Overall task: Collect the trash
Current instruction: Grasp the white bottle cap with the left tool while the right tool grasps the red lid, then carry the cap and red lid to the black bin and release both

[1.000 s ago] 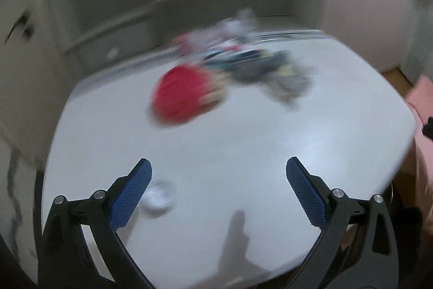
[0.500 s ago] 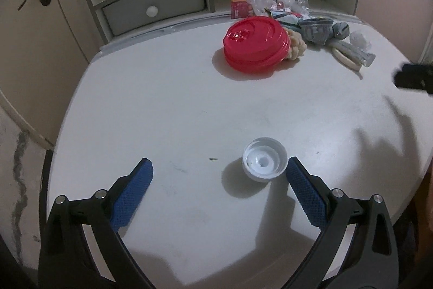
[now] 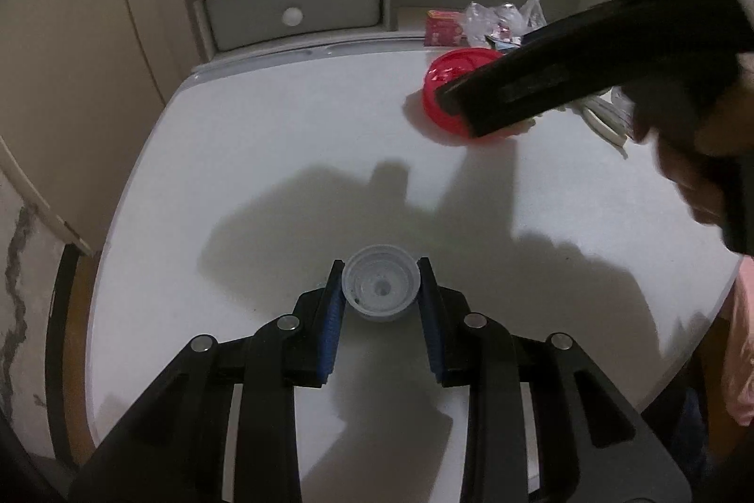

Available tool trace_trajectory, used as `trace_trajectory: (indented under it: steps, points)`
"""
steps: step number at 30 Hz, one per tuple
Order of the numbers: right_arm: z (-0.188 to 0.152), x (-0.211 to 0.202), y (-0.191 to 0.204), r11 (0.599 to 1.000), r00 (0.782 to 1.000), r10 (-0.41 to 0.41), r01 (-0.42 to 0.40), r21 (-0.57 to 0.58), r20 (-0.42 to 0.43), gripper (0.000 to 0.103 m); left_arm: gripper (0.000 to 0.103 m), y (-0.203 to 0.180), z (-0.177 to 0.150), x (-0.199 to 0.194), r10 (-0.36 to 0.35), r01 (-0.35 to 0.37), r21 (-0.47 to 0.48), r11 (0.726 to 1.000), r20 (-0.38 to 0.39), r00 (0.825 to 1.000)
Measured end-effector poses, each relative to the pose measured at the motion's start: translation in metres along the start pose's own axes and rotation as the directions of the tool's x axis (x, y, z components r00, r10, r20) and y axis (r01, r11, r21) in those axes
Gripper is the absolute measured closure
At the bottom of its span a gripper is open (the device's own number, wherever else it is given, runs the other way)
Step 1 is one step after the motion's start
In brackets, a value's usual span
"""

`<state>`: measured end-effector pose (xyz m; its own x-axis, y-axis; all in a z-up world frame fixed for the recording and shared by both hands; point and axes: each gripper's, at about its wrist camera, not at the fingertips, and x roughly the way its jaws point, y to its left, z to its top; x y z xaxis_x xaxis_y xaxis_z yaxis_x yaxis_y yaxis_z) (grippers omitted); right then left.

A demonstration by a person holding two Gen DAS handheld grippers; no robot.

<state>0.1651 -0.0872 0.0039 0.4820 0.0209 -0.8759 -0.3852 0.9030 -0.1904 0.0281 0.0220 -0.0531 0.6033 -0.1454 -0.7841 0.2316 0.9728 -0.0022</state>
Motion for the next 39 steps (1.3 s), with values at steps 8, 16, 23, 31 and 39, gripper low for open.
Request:
trace_trajectory:
  steps: [8,16,23,31,39]
  points:
    - [0.009,0.018,0.002,0.999,0.999,-0.049,0.049,0.019,-0.016,0.026,0.074,0.011,-0.003,-0.002,-0.025,0.025,-0.043,0.999,-0.003,1.000]
    - [-0.017,-0.042,-0.024,0.994,0.995,0.018,-0.027,0.102,0.095,0.026,0.074,0.001,0.004,-0.008,-0.048,0.048,-0.055,0.997,0.010,0.999]
    - [-0.114,-0.096,-0.100,0.959,0.990,-0.014,-0.027,0.281,0.142,0.026,0.074,-0.063,0.017,-0.015,-0.129,0.128,0.021,0.991,0.029,0.991]
    - [-0.286,-0.146,-0.211,0.819,0.976,-0.193,0.106,0.564,0.097,0.026,0.074,-0.200,0.030,-0.017,-0.299,0.290,0.203,0.935,0.013,0.954]
    - [-0.480,-0.174,-0.292,0.555,0.951,-0.308,0.205,0.806,-0.030,0.026,0.074,-0.363,0.013,-0.025,-0.483,0.468,0.371,0.802,-0.056,0.874]
